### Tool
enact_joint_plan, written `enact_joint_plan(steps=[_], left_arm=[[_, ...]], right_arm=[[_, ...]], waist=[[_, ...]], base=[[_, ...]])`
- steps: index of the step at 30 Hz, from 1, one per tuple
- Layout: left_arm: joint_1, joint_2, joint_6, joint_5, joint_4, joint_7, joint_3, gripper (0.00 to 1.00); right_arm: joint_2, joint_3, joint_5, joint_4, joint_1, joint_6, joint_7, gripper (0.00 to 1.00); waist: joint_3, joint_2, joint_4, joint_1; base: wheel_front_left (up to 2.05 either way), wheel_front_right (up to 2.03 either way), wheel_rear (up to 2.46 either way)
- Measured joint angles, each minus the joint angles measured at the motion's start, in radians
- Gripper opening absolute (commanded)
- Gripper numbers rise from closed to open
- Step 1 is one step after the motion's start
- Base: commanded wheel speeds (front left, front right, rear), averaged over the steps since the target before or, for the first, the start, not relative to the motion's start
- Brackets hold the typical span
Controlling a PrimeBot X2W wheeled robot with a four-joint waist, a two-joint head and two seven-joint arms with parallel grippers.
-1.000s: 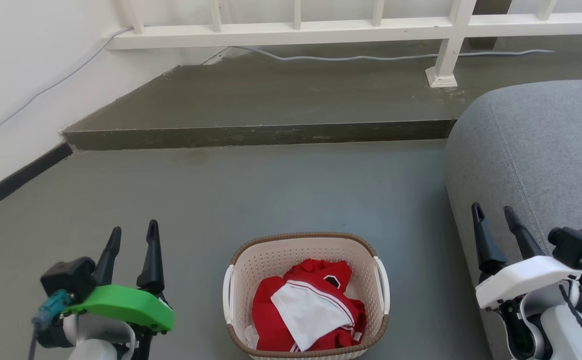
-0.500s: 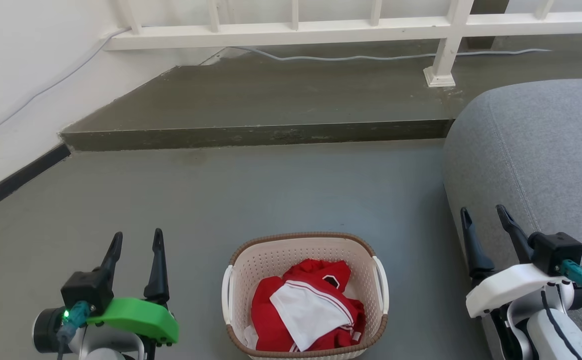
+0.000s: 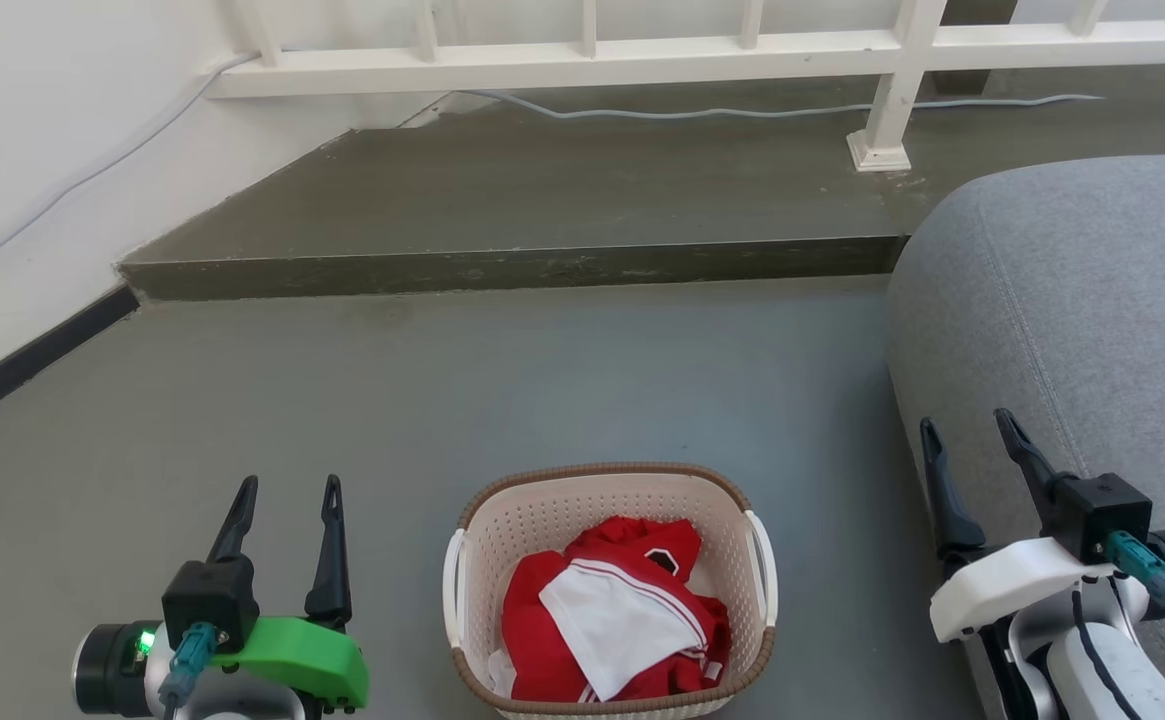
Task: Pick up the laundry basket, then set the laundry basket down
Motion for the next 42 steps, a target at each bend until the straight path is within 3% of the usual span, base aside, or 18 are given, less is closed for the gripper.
enact_joint_plan(steps=[31,42], left_arm=[[0.000,-0.002,0.000,0.014,0.019,0.000,-0.001,1.00],[-0.009,-0.003,0.000,0.025,0.010,0.008,-0.028,1.00]], right_arm=[[0.023,-0.028,0.015,0.016,0.016,0.021,0.000,1.00],[0.031,-0.031,0.015,0.015,0.015,0.031,0.000,1.00]], waist=[[0.005,0.0000,-0.003,0.0000],[0.089,0.0000,-0.001,0.0000]], base=[[0.00,0.00,0.00],[0.00,0.00,0.00]])
